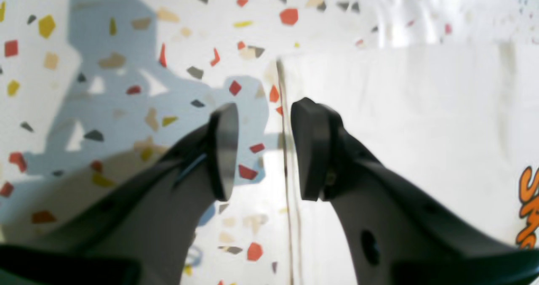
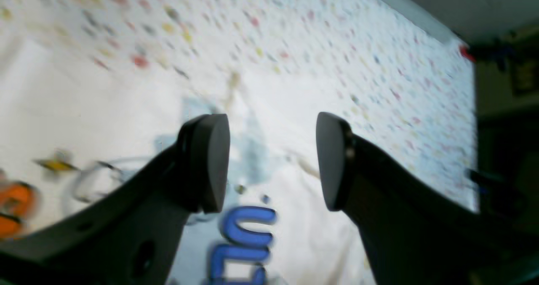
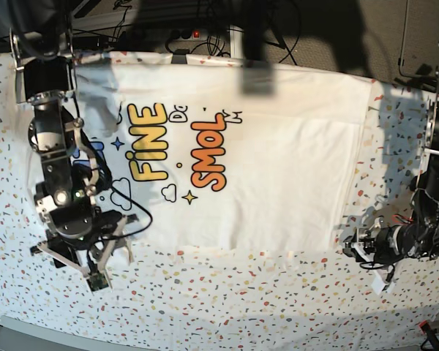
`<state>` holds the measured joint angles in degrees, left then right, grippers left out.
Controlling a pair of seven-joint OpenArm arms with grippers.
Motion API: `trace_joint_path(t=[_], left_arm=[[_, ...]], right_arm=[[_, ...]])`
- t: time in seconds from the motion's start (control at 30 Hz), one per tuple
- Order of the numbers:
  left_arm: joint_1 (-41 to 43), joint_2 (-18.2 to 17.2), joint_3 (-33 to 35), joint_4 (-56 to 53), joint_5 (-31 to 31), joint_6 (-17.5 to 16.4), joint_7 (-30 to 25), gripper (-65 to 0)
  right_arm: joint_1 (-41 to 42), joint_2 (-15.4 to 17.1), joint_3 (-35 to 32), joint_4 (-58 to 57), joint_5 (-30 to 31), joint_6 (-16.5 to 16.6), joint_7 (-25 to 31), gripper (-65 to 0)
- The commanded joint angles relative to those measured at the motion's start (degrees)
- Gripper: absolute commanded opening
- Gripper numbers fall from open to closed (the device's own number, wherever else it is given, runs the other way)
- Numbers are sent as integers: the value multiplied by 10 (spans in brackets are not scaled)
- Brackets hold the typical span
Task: Fold the T-shirt properly
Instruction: 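Lower both grippers and pinch the shirt's side edges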
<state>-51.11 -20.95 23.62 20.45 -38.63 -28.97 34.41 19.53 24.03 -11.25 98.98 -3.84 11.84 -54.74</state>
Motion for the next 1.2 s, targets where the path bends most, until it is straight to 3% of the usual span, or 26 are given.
trace_joint_path(t=[0.0, 0.07, 0.27, 0.43, 0.6, 0.83, 0.93, 1.1, 1.17], left_arm=[[-24, -3, -3, 7, -8, -4, -17, -422], [-24, 0, -3, 7, -6, -5, -17, -422], [-21, 3, -3, 7, 25, -4, -43, -422], [-20, 14, -3, 3, -41, -4, -9, -422], [-16, 33, -3, -14, -43, -5, -9, -422], [13, 45, -3, -14, 48, -4, -68, -422], [14, 37, -3, -14, 57, 16, -95, -422], [16, 30, -3, -14, 3, 18, -73, -422], [18, 32, -3, -14, -24, -7, -59, -422]], right_arm=[[3, 17, 5, 9, -12, 9, 17, -320], [-27, 42, 5, 9, -24, 25, 27, -320], [-87, 84, 5, 10, -37, 25, 31, -320], [-95, 85, 5, 11, -34, 25, 26, -320], [-95, 85, 5, 33, -34, 25, 13, -320], [-96, 85, 5, 67, -30, 25, -10, -320], [-96, 85, 5, 67, -11, 25, -10, -320], [-99, 79, 5, 67, -4, 25, -10, -320], [-99, 79, 5, 67, -5, 25, -8, -320]])
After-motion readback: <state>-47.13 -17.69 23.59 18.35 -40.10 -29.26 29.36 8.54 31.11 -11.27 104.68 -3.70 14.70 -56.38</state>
